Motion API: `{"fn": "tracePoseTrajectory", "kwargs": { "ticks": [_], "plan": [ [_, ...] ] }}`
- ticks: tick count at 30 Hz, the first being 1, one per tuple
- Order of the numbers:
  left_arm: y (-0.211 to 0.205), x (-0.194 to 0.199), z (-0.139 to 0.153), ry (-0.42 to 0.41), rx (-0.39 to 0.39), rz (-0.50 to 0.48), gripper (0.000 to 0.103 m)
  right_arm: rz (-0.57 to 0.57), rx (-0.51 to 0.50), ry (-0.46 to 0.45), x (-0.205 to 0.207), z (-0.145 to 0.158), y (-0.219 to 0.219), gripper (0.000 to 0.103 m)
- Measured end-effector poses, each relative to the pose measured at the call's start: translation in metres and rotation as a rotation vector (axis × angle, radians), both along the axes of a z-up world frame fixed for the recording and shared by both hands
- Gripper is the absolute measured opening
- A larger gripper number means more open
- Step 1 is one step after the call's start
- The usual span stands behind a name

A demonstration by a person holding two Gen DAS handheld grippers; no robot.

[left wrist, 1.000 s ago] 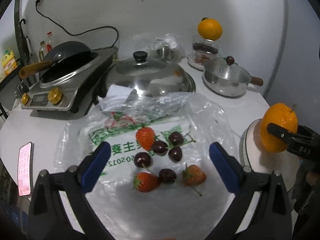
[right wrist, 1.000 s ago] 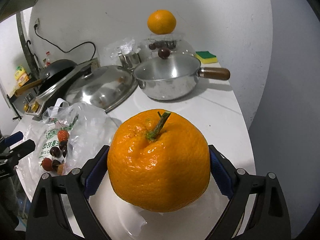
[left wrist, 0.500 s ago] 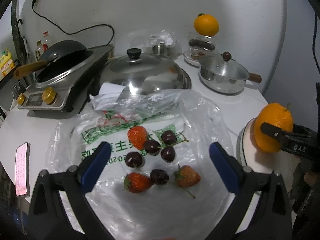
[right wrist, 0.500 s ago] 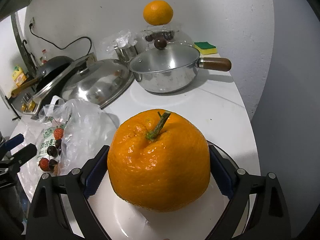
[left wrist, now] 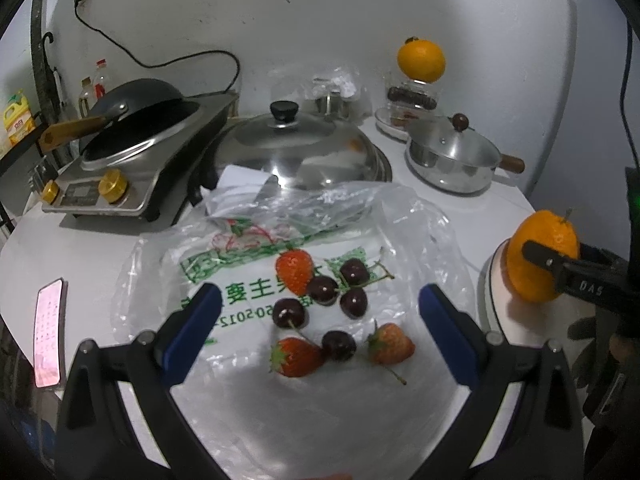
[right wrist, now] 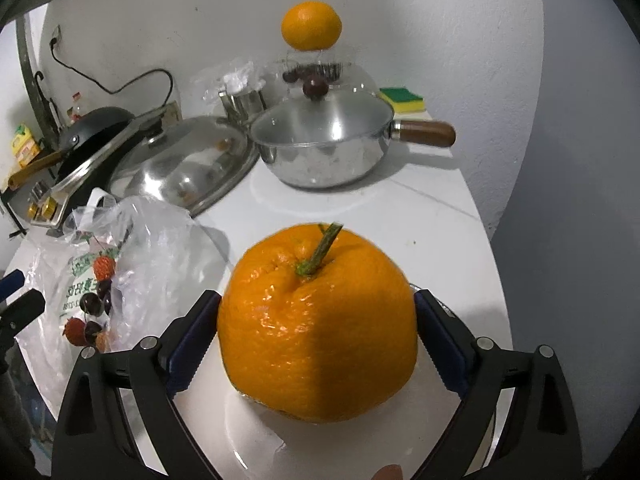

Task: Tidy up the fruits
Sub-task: 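Lower the orange onto the plate and open the right gripper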

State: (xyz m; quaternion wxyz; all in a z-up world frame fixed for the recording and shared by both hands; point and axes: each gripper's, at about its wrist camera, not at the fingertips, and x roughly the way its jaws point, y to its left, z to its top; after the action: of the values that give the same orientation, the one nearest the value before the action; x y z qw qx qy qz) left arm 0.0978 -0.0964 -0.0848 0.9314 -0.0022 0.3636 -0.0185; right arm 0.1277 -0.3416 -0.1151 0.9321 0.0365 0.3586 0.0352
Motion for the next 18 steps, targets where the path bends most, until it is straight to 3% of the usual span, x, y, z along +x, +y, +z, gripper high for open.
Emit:
{"fn": "tracePoseTrajectory", "kwargs": {
  "ticks": [18],
  "plan": [
    [0.036, -0.024, 0.009, -0.043, -0.046, 0.013, 0.1, 0.033, -0.053, -0.089, -0.032, 0.04, 0.045, 0.096]
  ]
}}
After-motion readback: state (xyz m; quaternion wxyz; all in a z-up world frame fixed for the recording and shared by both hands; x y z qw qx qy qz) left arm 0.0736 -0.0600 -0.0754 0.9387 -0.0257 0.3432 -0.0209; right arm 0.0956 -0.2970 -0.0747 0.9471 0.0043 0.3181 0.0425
